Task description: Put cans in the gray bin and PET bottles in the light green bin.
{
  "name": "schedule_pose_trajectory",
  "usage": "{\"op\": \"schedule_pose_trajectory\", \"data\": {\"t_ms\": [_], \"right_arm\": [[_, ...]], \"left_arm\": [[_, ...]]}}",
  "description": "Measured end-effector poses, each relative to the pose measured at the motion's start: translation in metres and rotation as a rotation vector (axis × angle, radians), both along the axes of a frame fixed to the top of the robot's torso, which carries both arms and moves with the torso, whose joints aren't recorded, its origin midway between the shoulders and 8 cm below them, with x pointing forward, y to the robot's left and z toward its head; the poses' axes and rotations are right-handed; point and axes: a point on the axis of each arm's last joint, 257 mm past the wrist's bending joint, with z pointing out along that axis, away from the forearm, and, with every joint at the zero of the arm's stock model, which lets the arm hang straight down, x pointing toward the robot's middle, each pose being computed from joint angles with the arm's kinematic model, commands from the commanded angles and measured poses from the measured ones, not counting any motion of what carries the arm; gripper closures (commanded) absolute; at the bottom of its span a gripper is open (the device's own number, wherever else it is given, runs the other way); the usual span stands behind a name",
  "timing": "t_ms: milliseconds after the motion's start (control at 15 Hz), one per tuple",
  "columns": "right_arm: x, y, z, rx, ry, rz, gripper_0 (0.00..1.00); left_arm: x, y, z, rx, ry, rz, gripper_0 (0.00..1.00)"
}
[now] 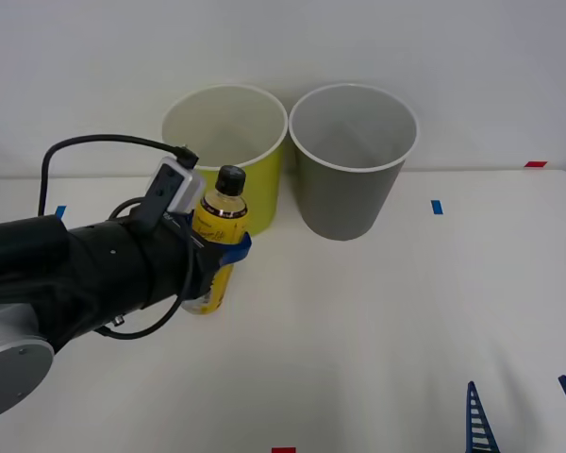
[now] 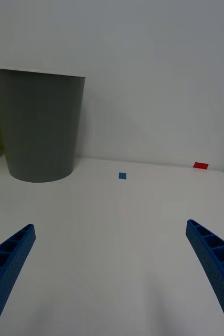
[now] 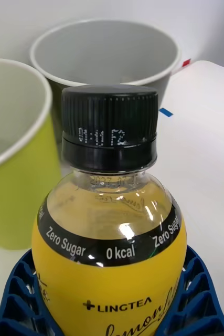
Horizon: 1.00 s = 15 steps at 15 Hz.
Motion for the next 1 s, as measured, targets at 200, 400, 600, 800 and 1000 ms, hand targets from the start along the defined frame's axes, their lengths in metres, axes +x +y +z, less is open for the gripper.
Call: {"op": "schedule_pose_trajectory", "data": {"t_ms": [200,400,600,800,1000], "right_arm": [[0.000,0.000,0.000,0.000,0.000,0.000,0.00],[0.000,0.000,0.000,0.000,0.000,0.000,0.00],[0.000,0.000,0.000,0.000,0.000,0.000,0.00],[0.000,0.000,0.000,0.000,0.000,0.000,0.00],[0.000,0.000,0.000,0.000,0.000,0.000,0.00]], "left_arm": [[-0.004,0.026,0.033,-0.007,-0.013,0.069,0.99],[-0.001,0.040,0.064,0.013,-0.051,0.111,0.99],[0.014,0.050,0.104,0.018,-0.109,0.157,1.00],[0.043,0.056,0.142,-0.092,-0.121,0.225,1.00],[0.074,0.062,0.183,-0.168,-0.213,0.279,1.00]]}}
